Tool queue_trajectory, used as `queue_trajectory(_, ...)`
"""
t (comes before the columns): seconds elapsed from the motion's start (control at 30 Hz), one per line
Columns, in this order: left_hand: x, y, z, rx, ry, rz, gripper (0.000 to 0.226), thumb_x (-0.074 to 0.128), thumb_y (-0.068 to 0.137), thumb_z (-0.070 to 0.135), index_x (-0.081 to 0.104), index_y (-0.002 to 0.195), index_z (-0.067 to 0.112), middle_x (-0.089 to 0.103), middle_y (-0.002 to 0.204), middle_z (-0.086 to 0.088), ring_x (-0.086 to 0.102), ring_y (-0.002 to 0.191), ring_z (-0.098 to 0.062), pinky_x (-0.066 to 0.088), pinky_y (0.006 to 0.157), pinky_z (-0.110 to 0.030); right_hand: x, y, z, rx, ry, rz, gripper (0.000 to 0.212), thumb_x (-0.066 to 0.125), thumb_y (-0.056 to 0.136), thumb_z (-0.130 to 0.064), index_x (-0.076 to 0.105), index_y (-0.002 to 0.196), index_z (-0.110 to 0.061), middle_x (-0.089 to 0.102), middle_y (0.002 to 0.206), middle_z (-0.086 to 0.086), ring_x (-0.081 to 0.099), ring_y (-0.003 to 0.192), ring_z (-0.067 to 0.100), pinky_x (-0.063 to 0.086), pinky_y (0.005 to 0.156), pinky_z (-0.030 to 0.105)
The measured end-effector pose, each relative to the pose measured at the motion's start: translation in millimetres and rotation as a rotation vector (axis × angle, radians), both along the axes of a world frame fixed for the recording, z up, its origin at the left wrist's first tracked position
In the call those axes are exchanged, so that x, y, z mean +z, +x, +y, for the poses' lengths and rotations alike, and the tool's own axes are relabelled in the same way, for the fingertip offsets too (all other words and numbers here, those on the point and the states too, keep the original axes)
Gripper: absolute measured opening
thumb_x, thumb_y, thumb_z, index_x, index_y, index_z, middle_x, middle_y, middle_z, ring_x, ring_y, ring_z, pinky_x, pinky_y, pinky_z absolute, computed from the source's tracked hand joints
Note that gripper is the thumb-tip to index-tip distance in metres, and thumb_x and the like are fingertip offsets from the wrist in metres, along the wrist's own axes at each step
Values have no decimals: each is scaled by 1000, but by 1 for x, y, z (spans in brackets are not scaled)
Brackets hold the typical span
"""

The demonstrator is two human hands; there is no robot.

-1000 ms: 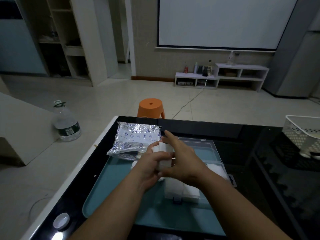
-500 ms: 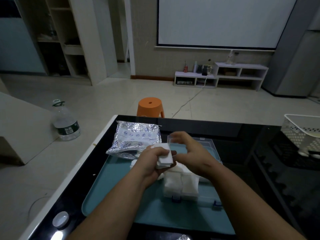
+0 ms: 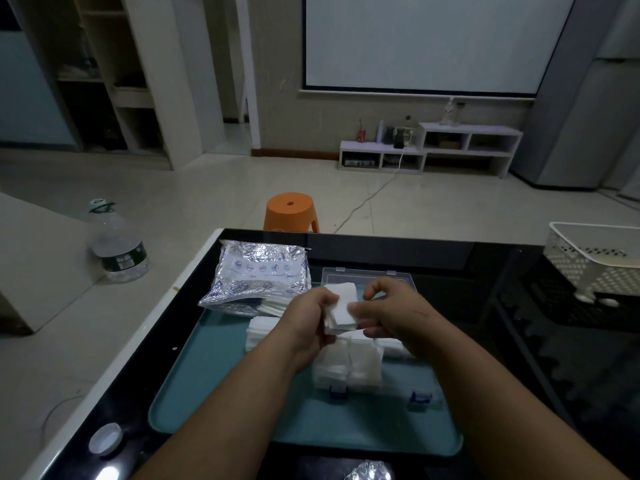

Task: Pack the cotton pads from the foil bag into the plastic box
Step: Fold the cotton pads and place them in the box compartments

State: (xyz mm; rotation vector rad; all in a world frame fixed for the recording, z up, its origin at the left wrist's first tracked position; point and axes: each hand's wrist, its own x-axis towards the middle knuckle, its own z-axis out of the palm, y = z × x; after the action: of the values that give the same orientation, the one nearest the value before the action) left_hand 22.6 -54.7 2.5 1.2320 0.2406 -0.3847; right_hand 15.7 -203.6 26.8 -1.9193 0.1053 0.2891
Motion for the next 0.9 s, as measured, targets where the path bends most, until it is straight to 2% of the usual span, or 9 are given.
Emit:
queue_trajectory(0.13, -3, -3, -11, -46, 160, -115, 14, 53, 85, 0, 58, 94, 9, 61, 86, -12, 61, 70, -24, 47, 55, -29, 3, -5, -16, -14, -108, -14, 19, 69, 82, -6, 51, 84, -13, 66, 87, 10, 63, 71, 19, 53, 61, 28)
queue_trajectory(0.23, -8, -7, -18, -74, 340, -194, 32, 66, 83, 0, 55, 108, 16, 66, 90, -11, 65, 73, -23, 55, 62, -33, 4, -9, -28, -41, -217, 31, 16, 70, 82, -4, 55, 83, -11, 67, 82, 10, 62, 67, 19, 54, 62, 30)
queue_trajectory(0.37, -16, -12, -31, -93, 594, -327, 29, 74, 78, 14, 47, 88, 20, 64, 68, -7, 59, 58, -21, 56, 65, -41, 4, -15, -39, -13, -334, 91, 13, 69, 85, -5, 57, 82, -11, 66, 81, 10, 65, 67, 20, 57, 59, 28)
queue_trajectory(0.5, -18, -15, -45, -144, 820, -408, 22, 71, 80, 21, 50, 74, 22, 66, 72, -4, 66, 63, -24, 59, 71, -44, 1, -19, -45, 3, -402, 121, 11, 68, 88, -11, 58, 84, -13, 66, 85, 10, 68, 74, 21, 60, 66, 31)
queue_trajectory(0.63, -16, -20, -55, -234, 950, -424, 16, 67, 82, 16, 54, 75, 23, 68, 83, -4, 67, 75, -22, 57, 76, -40, -4, -22, -48, 30, -498, 162, 10, 68, 89, -13, 61, 83, -13, 70, 78, 11, 70, 75, 23, 61, 73, 34)
queue_trajectory(0.73, -15, -23, -59, -310, 1045, -426, 16, 67, 82, 15, 54, 76, 22, 68, 93, -5, 68, 82, -23, 56, 75, -33, -12, -22, -48, 75, -580, 196, 4, 68, 88, -13, 64, 87, -11, 72, 88, 12, 72, 82, 25, 61, 79, 40)
queue_trajectory(0.8, -15, -24, -61, -332, 1099, -435, 13, 68, 82, 16, 57, 79, 21, 67, 97, -5, 66, 88, -22, 52, 76, -29, -18, -21, -48, 97, -628, 169, 2, 64, 88, -11, 64, 88, -13, 70, 90, 6, 71, 78, 20, 61, 77, 37)
queue_trajectory(0.9, -17, -24, -61, -333, 1162, -456, 6, 71, 82, 19, 66, 86, 19, 68, 101, -2, 63, 97, -20, 49, 82, -27, -24, -20, -48, 103, -642, 159, 19, 62, 85, -9, 69, 101, -14, 70, 95, 8, 72, 84, 22, 61, 77, 37)
